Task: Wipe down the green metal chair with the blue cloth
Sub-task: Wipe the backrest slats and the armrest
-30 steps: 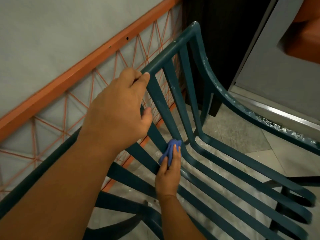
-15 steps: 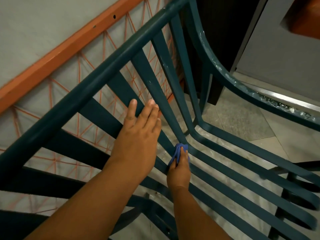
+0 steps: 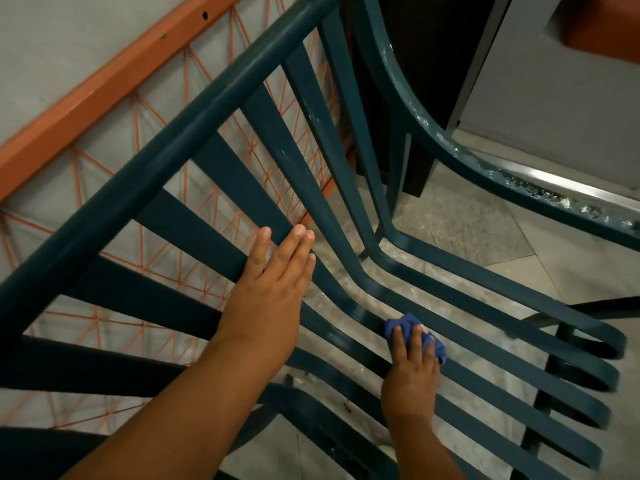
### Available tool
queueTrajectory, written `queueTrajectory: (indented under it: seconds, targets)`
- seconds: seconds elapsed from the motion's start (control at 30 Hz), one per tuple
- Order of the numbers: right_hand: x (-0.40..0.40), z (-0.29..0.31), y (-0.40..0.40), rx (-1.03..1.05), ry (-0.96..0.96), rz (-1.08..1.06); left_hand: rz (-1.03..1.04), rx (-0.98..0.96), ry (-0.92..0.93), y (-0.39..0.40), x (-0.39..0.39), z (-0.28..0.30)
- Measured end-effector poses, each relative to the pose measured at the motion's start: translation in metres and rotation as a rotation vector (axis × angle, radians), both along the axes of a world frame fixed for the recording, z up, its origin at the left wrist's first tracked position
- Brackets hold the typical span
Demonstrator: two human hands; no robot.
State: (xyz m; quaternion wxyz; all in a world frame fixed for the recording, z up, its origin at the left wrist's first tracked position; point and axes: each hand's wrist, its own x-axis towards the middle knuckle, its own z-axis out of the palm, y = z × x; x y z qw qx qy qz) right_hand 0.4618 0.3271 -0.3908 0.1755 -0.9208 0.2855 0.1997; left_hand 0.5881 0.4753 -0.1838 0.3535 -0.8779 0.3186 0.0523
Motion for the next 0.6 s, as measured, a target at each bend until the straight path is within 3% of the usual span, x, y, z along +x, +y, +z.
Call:
queueTrajectory:
  seconds: [0.23,0.3,0.4,0.47,0.53,0.6]
  targets:
    - [0.064,0.016,0.032,0.261,-0.01,0.064,0.013,-0.005,-0.005,-0.002,0.0,-0.002]
    - [0.085,0.028,0.041,0.394,-0.055,-0.111,-0.001,-0.005,-0.005,-0.002,-0.002,-0.002]
    - [0.098,0.054,0.05,0.717,-0.244,-0.546,-0.008,-0.049,0.028,-0.005,-0.003,0.002]
    - [0.096,0.078,0.056,0.824,-0.359,-0.708,-0.018,-0.137,0.068,-0.007,-0.003,0.007]
    - [0.086,0.107,0.071,0.903,-0.495,-0.722,-0.049,-0.311,0.067,-0.005,-0.001,0.016]
    - [0.074,0.142,0.093,1.028,-0.717,-0.567,-0.035,-0.473,0.037,-0.003,0.0,0.03]
